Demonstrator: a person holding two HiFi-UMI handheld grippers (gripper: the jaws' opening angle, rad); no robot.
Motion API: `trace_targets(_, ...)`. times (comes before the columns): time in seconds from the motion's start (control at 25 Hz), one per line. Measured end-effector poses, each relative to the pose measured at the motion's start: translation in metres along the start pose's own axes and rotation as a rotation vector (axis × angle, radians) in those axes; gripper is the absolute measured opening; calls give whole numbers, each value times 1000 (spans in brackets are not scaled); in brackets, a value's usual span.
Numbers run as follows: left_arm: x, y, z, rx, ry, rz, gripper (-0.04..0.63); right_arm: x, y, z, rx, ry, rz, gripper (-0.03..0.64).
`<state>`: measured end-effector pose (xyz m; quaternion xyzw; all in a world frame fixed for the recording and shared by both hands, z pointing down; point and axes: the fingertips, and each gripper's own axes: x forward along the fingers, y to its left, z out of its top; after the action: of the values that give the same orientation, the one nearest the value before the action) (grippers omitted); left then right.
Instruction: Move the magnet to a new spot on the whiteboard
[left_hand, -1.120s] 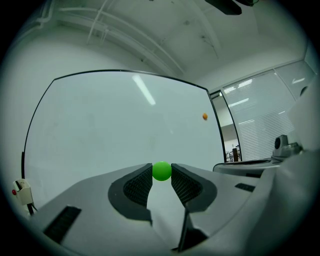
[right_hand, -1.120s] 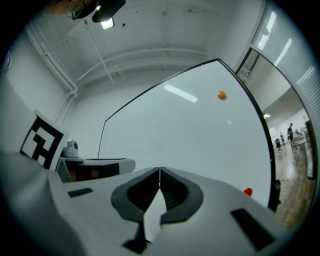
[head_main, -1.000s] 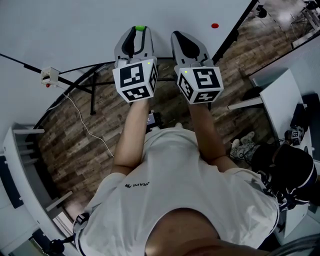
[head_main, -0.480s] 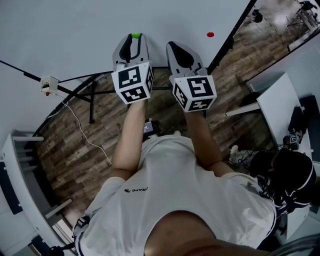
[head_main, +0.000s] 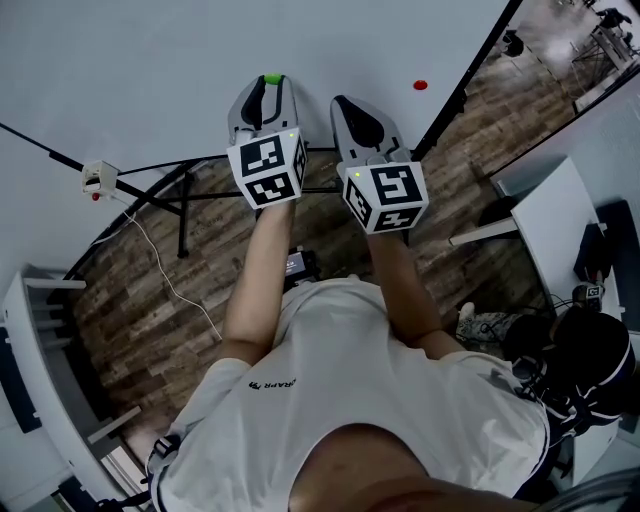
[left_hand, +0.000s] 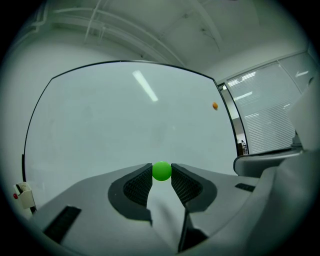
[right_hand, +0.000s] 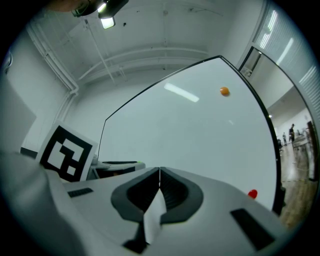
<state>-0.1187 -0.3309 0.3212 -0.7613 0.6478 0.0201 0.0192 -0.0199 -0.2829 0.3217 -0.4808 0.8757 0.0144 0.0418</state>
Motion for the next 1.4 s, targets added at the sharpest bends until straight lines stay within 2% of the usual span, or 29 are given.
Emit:
trace_targets(0.52, 17, 4, 6, 24, -2, 10, 120, 4, -5, 5, -1, -13, -8, 14)
trace_targets(0.8, 52, -10, 3, 38, 18, 21, 120, 16, -39, 5, 6, -7, -8, 14)
trace_targets(0.96, 34, 3, 1, 41, 18, 25, 120, 7, -18, 4, 3, -12, -6, 14)
trace_targets(1.4, 35, 19, -15, 43, 60, 45, 120, 4, -6, 6, -5, -12, -9, 14)
